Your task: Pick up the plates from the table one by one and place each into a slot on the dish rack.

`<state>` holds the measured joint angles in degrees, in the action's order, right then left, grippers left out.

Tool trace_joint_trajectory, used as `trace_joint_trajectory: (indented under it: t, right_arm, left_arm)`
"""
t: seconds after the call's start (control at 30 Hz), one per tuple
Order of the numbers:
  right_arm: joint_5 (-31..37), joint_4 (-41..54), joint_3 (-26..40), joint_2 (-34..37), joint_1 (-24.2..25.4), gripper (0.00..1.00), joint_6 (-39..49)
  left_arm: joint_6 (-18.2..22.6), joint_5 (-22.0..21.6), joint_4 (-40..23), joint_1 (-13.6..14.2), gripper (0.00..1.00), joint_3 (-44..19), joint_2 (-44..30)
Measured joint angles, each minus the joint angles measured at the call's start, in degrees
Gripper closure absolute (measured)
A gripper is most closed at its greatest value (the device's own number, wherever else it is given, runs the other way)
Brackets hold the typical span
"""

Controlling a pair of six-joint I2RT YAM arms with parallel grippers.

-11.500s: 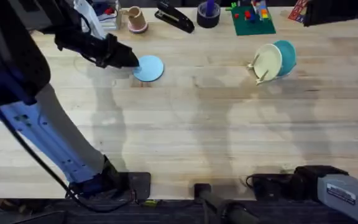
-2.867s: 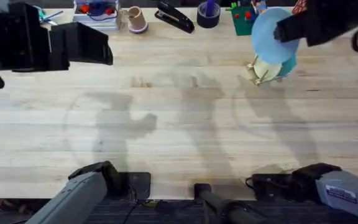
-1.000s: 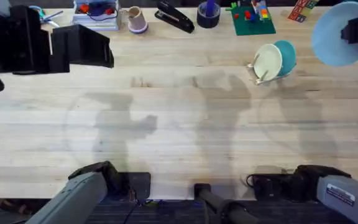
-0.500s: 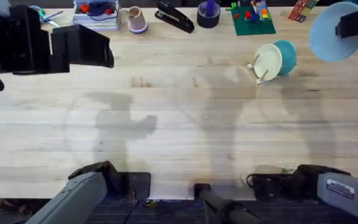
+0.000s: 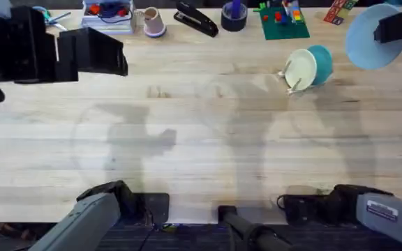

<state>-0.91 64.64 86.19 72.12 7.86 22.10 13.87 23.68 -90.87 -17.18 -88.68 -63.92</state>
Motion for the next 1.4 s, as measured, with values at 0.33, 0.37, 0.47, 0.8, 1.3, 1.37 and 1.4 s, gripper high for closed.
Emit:
trace_joint_trajectory:
  t: [0.33,0.37,0.47,0.8,1.3,1.37,1.4]
  right_arm:
    - [0.0,-2.42,-1.52,0.0,0.0,0.972,0.51]
    - [-0.01,-2.79,-1.84,0.0,0.0,0.972,0.52]
    - [-0.02,-3.47,-2.75,0.0,0.0,0.972,0.64]
    - [0.0,-4.47,-3.86,0.71,0.0,0.972,0.69]
    - [-0.02,-6.26,-4.87,3.63,0.0,0.972,0.7]
    - [0.0,-6.78,-5.47,3.79,0.0,0.972,0.69]
    - [-0.01,-7.09,-5.86,3.95,0.0,0.972,0.69]
  left_arm:
    - [0.0,0.0,-0.01,0.0,0.006,0.0,0.0]
    - [0.0,0.0,-0.02,0.01,0.006,0.0,0.0]
    - [0.0,0.0,0.0,0.01,0.006,0.0,0.0]
    - [0.0,0.0,-0.01,0.01,0.007,0.0,0.0]
    - [0.0,0.0,-0.02,0.01,0.006,0.0,0.01]
    - [0.0,0.0,0.0,0.01,0.008,0.0,0.0]
    - [0.0,0.0,-0.02,0.01,0.006,0.0,0.0]
